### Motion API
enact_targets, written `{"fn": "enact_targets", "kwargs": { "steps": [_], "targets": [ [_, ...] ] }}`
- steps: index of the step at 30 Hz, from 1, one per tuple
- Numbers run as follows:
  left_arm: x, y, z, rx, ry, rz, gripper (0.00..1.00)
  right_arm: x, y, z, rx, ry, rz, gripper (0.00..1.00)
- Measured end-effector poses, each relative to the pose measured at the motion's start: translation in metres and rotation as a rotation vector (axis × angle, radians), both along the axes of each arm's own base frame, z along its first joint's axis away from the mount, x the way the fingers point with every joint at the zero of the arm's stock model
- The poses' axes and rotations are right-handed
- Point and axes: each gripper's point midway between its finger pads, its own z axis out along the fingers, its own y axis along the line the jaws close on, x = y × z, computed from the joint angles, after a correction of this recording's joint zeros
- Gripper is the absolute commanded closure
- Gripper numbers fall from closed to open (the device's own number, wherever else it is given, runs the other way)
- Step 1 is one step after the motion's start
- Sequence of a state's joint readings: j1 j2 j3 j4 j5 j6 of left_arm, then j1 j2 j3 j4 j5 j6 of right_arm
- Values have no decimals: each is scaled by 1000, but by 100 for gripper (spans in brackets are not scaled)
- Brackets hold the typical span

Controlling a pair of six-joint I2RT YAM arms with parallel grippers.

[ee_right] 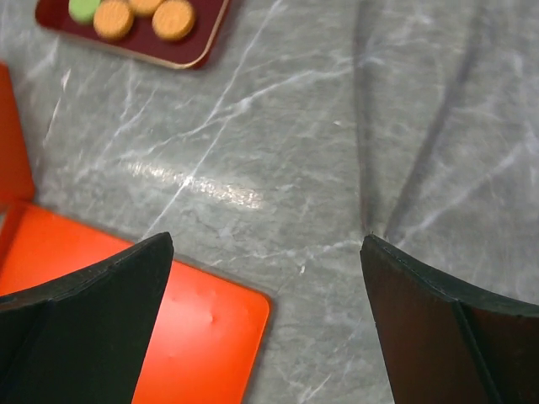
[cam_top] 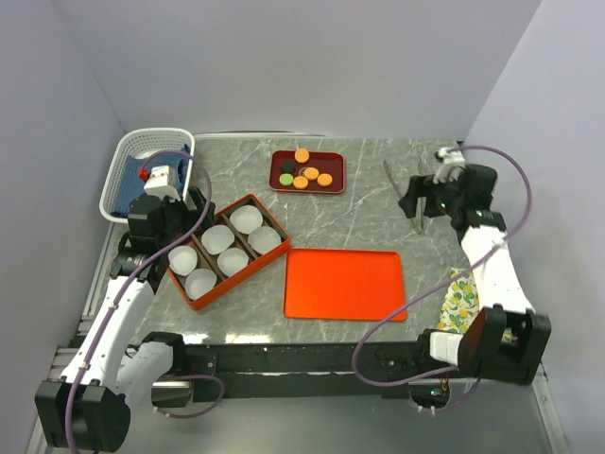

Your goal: Pack the cookies

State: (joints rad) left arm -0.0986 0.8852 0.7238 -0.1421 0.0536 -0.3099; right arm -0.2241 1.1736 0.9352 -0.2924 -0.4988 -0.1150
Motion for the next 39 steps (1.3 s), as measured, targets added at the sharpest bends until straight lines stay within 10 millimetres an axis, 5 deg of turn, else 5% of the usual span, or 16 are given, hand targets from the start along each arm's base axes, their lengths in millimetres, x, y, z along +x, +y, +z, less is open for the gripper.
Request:
{"fn": "enact_targets", "kwargs": {
  "steps": [4, 15, 35, 39],
  "targets": [
    [0, 0, 0, 2, 0, 1, 4, 20, 20, -12, -80, 83, 111, 0],
    [0, 3, 0, 10, -1, 10, 4, 50, -7, -79, -200, 310, 28, 0],
    [2, 3, -5, 16, 12, 11, 4, 127, -45, -149, -325, 476, -121, 0],
    [3, 3, -7, 19, 19, 11, 4, 132, -46, -166, -324, 513, -117, 9]
  ]
}}
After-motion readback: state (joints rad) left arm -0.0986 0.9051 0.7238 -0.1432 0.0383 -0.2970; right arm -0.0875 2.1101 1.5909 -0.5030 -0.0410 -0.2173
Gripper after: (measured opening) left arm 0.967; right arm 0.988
